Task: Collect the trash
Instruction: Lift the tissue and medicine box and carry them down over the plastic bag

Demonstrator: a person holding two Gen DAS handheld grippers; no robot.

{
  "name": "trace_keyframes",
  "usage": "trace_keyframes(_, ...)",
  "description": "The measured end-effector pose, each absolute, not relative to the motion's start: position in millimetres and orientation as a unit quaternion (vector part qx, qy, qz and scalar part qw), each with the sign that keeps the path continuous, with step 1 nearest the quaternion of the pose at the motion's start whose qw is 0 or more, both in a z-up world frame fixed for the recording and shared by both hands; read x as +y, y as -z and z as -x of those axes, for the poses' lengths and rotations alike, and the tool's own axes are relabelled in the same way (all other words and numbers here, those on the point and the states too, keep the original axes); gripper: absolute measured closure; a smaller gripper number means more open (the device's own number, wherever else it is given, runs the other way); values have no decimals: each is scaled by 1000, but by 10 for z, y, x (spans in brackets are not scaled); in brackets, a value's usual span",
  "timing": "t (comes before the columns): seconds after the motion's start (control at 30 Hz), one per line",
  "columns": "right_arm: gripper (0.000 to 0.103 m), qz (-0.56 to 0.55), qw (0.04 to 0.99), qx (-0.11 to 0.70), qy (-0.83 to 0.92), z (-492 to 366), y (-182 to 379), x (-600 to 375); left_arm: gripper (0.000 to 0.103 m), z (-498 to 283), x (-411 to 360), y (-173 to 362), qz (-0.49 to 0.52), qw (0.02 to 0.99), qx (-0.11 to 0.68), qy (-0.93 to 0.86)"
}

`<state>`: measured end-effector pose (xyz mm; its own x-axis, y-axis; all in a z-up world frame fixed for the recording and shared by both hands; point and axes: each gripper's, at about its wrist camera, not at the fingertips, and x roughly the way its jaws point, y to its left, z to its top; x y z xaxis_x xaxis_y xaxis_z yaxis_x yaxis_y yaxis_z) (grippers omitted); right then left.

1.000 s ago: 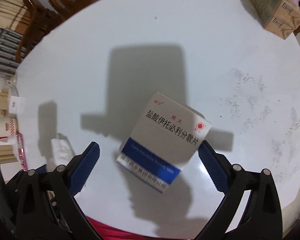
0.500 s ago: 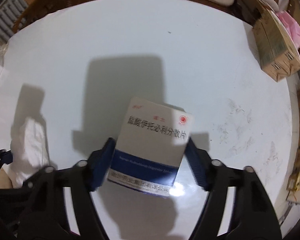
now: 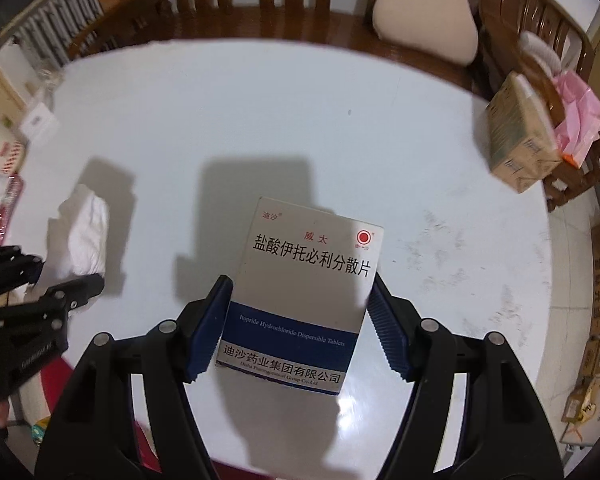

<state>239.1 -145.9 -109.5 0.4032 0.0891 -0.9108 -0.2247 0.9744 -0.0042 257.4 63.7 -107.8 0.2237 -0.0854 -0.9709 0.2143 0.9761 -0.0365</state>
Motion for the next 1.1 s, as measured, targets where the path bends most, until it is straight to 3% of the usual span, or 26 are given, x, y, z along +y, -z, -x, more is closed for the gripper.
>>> trace_keyframes(0.47, 36, 62, 884, 443, -138, -1367, 434, -1521, 81, -1696, 499, 281, -68, 851, 510, 108)
trace_keyframes(0.77, 36, 81, 898, 407, -148, -598, 337, -1423, 81, -1078, 383, 227, -84, 872, 468, 116)
trace_keyframes(1.1, 36, 72, 896, 412, -147, -94, 523, -1405, 81, -705, 249, 486, -91, 860, 482, 140)
